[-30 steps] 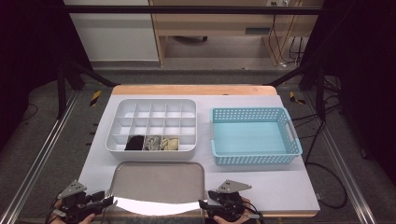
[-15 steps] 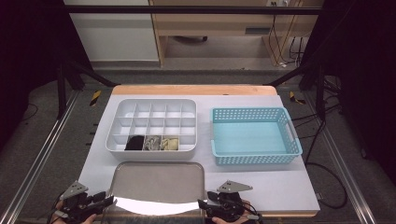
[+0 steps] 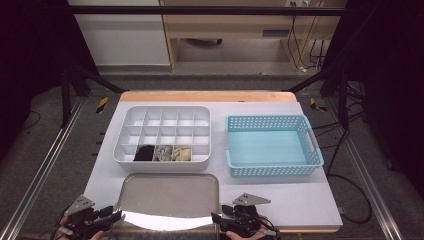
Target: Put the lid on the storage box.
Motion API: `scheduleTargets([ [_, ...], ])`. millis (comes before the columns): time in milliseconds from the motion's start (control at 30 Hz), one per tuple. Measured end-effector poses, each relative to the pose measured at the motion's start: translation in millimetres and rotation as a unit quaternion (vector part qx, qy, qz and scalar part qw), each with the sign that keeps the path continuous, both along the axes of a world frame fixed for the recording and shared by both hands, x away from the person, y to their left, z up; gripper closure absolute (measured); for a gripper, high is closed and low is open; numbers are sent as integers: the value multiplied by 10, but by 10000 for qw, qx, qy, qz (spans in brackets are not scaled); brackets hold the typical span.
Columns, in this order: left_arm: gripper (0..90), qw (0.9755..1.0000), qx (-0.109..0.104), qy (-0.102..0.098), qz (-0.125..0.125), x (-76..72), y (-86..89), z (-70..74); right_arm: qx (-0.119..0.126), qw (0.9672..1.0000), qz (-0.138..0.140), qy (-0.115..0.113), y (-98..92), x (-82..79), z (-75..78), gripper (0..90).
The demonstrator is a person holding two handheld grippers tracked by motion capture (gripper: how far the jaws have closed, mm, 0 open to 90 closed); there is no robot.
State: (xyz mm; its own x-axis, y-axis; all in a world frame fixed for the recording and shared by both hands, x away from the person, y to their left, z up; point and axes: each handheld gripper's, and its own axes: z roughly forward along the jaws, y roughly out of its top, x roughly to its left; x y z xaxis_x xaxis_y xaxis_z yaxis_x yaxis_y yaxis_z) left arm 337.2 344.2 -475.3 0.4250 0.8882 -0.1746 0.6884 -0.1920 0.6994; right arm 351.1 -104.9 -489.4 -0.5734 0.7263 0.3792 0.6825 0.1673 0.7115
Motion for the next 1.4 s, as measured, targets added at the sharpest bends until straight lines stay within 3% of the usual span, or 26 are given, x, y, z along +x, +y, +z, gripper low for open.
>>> scheduleTargets([
  [267, 545, 10000, -8, -8, 9, -3, 1, -1, 28, 9998, -129, 174, 15, -7, 16, 522],
  [567, 538, 10000, 6, -45, 27, -10, -5, -7, 355, 9976, -211, 562, -41, 15, 10, 547],
  [733, 538, 9999, 63, -74, 45, -15, -13, -6, 468, 9969, -250, 576, -62, 41, -7, 560],
  [1033, 538, 9999, 45, -68, 67, -20, -20, -8, 424, 9970, -309, 574, -51, 34, -1, 575],
  [1400, 528, 9999, -40, -46, 119, -18, -17, -10, 586, 9940, -499, 782, -63, 65, -5, 599],
])
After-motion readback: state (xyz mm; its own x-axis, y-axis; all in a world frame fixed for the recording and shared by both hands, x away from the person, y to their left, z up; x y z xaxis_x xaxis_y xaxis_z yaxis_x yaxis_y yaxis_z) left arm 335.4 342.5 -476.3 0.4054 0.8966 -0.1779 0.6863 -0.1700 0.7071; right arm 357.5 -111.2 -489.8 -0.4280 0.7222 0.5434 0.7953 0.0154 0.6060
